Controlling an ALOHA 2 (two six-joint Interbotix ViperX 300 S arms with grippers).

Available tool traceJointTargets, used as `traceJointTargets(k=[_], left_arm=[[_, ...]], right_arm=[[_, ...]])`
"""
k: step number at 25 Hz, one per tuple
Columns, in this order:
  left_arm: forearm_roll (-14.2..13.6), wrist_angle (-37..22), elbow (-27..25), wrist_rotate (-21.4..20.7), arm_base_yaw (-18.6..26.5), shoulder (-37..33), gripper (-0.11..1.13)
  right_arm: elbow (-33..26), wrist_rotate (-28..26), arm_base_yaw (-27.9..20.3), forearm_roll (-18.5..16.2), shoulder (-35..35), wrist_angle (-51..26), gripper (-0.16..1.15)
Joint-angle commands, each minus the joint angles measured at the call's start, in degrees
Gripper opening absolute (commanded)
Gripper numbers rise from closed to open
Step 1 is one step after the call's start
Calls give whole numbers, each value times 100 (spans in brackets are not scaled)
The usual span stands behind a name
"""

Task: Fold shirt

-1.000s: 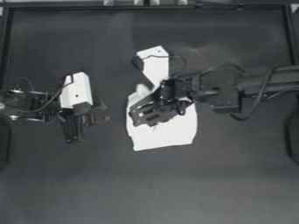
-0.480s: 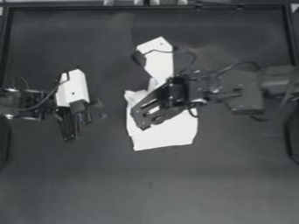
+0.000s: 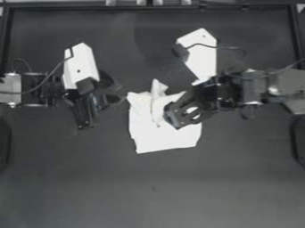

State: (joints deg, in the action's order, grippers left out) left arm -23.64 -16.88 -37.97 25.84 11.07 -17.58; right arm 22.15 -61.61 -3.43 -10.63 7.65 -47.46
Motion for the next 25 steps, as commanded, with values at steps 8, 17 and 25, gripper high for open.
traceJointTargets(k=[8, 17, 25], left_arm=[[-62, 9, 1600, -62, 9, 1406, 73], [-79, 9, 2408, -62, 9, 2443, 73], [26, 9, 2505, -53, -97, 2953, 73]], right_arm=[[1389, -132, 18, -299, 1327, 958, 98], [2303, -264, 9, -316, 1951, 1687, 98], [2549, -272, -44, -369, 2021, 2030, 98]])
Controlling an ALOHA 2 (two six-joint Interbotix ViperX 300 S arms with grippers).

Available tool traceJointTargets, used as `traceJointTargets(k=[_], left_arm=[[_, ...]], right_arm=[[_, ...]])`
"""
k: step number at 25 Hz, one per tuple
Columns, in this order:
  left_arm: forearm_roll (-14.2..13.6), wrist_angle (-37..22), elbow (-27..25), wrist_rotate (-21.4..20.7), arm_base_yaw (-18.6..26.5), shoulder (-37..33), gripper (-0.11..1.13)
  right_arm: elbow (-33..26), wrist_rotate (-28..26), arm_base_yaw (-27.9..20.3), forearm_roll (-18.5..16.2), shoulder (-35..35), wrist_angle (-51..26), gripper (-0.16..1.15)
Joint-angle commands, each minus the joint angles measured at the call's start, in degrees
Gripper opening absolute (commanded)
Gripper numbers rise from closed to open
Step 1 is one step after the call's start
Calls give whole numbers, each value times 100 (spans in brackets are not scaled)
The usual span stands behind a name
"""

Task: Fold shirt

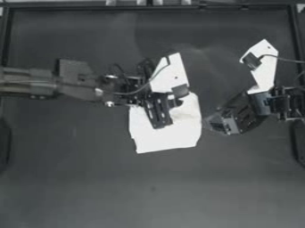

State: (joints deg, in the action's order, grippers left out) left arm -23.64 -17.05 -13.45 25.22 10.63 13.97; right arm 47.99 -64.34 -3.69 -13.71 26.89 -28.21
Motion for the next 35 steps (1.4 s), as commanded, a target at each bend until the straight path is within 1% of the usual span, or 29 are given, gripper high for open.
traceJointTargets(k=[1, 6, 11, 16, 19, 23, 30, 33, 35], left_arm=[[53, 26, -9, 18, -70, -193, 73], [229, 53, -325, 18, -141, -211, 73], [229, 53, -598, 18, -176, -255, 72], [229, 26, -914, 26, -176, -457, 72], [237, 53, -1116, 44, -211, -598, 72], [237, 70, -1292, 53, -290, -650, 72], [237, 132, -1345, 44, -334, -589, 72], [237, 158, -1345, 44, -343, -571, 72], [237, 176, -1345, 44, -343, -545, 72]], right_arm=[[-35, 0, -18, -97, 97, 141, 98], [-35, 0, -18, -167, 88, 255, 98], [-26, 53, -9, -176, 0, 510, 98], [-53, 70, 35, -510, -290, 993, 98], [-114, 105, 62, -668, -527, 1151, 98], [-255, 105, 88, -1020, -773, 1178, 98], [-475, 0, 79, -1986, -1187, 1116, 98], [-563, -26, 26, -2197, -1477, 1081, 98], [-633, -35, -35, -2268, -1688, 1081, 98]])
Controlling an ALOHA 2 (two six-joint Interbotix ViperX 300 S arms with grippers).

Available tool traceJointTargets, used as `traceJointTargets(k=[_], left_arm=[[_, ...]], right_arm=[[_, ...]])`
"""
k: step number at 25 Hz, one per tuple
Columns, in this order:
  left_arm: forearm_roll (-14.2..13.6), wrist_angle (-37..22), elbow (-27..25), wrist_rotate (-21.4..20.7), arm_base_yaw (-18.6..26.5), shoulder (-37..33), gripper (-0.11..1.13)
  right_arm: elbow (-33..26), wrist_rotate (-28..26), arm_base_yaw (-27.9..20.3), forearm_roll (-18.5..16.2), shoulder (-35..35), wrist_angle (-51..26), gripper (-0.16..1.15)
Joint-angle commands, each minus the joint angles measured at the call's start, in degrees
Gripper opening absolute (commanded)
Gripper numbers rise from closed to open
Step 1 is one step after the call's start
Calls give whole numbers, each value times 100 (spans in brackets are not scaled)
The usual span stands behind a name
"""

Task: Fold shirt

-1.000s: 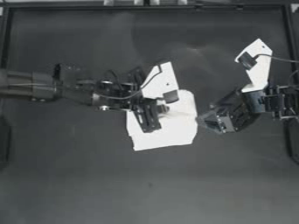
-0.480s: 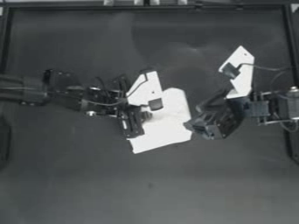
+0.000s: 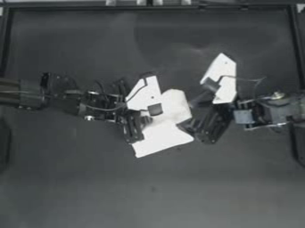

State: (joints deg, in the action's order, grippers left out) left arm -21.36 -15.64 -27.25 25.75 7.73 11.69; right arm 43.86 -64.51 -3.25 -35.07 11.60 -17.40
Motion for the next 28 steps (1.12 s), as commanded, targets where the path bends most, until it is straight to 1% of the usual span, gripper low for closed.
traceJointTargets(k=[1, 3, 10, 13, 22, 28], left_arm=[[9, 35, 35, -9, -70, -299, 72], [0, 35, 44, -9, -70, -264, 72], [9, 62, 70, -18, -70, -202, 72], [0, 123, 70, -18, -70, -158, 72], [9, 220, 70, -9, -193, -26, 72], [-26, 378, 18, -44, -264, 35, 72]], right_arm=[[-246, -26, -114, -158, -237, 0, 98], [-264, -35, -193, -176, -378, 0, 94], [-272, -44, -343, -237, -650, 132, 67], [-272, -53, -360, -202, -738, 299, 59], [-220, -35, -325, 97, -1195, 817, 58], [-158, -35, -18, 413, -1406, 888, 58]])
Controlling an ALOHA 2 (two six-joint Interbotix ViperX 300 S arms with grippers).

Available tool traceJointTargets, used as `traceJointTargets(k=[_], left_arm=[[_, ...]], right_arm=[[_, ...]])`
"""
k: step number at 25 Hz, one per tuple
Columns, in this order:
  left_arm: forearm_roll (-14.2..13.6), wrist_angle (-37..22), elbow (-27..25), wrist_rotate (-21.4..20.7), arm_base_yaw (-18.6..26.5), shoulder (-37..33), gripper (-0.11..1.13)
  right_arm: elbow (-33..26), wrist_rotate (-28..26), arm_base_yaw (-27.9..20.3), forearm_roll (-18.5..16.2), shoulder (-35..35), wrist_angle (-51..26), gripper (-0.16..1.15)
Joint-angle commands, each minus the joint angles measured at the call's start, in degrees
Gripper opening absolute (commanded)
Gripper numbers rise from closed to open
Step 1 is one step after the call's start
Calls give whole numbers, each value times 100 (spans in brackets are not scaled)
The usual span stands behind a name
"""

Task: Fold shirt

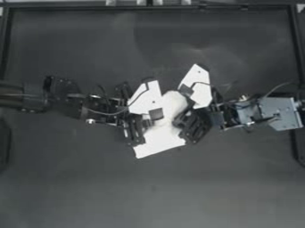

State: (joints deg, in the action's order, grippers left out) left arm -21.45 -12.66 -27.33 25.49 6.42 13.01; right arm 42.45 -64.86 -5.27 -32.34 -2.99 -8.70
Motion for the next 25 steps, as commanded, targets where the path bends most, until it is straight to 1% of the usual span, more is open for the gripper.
traceJointTargets(k=[1, 9, 15, 20, 22, 25], left_arm=[[-18, 88, 26, -18, -141, -88, 72], [-88, 97, 9, -18, -290, -70, 72], [-105, 53, -44, -26, -492, -105, 72], [-290, -35, -44, -26, -492, -237, 72], [-360, -44, -35, -26, -466, -325, 72], [-378, -44, -26, -35, -404, -457, 72]], right_arm=[[18, 0, 255, 229, 44, 0, 58], [88, 0, 624, 668, 53, -18, 58], [70, -9, 914, 870, 53, -18, 58], [18, 0, 914, 782, 193, 9, 58], [0, 0, 879, 642, 290, 18, 58], [0, 9, 844, 404, 439, 123, 60]])
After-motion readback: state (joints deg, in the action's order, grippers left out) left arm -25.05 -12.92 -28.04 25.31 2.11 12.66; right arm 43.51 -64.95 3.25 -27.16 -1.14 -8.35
